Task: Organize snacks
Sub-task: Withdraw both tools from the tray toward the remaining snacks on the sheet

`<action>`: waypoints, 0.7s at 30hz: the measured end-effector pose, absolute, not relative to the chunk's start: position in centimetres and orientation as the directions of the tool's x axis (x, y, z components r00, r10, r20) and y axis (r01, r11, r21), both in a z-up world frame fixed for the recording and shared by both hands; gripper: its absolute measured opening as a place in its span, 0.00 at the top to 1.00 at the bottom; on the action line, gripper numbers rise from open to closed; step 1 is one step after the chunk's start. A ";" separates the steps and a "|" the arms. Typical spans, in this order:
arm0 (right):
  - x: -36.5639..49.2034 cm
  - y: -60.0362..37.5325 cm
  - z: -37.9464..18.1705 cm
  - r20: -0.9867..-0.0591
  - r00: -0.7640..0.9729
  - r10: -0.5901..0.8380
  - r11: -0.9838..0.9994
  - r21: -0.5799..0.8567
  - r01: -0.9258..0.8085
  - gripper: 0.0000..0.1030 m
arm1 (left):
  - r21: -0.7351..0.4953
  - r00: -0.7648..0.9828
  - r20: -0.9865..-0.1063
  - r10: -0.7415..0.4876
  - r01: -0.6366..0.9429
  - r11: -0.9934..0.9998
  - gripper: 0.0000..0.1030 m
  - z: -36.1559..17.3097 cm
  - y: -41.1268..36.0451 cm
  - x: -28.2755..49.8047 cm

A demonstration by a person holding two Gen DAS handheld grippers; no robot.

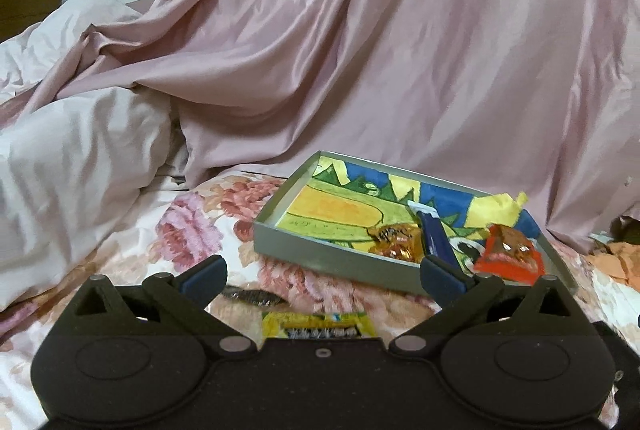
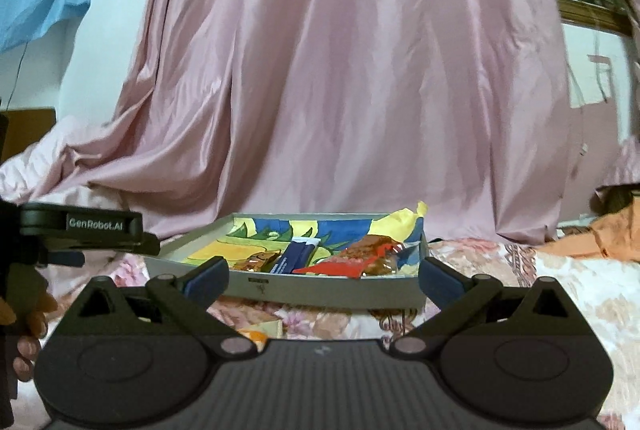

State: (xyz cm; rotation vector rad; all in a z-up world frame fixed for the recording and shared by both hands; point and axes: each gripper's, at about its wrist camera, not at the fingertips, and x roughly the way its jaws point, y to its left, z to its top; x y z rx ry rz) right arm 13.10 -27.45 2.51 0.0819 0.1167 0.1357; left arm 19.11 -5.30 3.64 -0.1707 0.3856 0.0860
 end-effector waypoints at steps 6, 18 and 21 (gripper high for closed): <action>8.8 -27.9 1.9 -0.106 0.988 0.109 0.982 0.169 -0.090 0.00 | -0.135 0.934 -0.356 0.013 -0.066 0.989 0.01 3.5 -4.6 14.7; 2.6 -27.0 1.3 -0.235 0.972 0.007 0.985 0.170 0.034 0.00 | -0.161 0.914 -0.403 -0.047 -0.021 0.987 0.01 1.7 -3.4 8.2; 1.9 -26.3 1.3 -0.256 0.967 0.018 0.990 0.137 0.018 0.00 | -0.149 0.911 -0.409 -0.050 -0.012 0.989 0.01 1.1 -3.4 6.9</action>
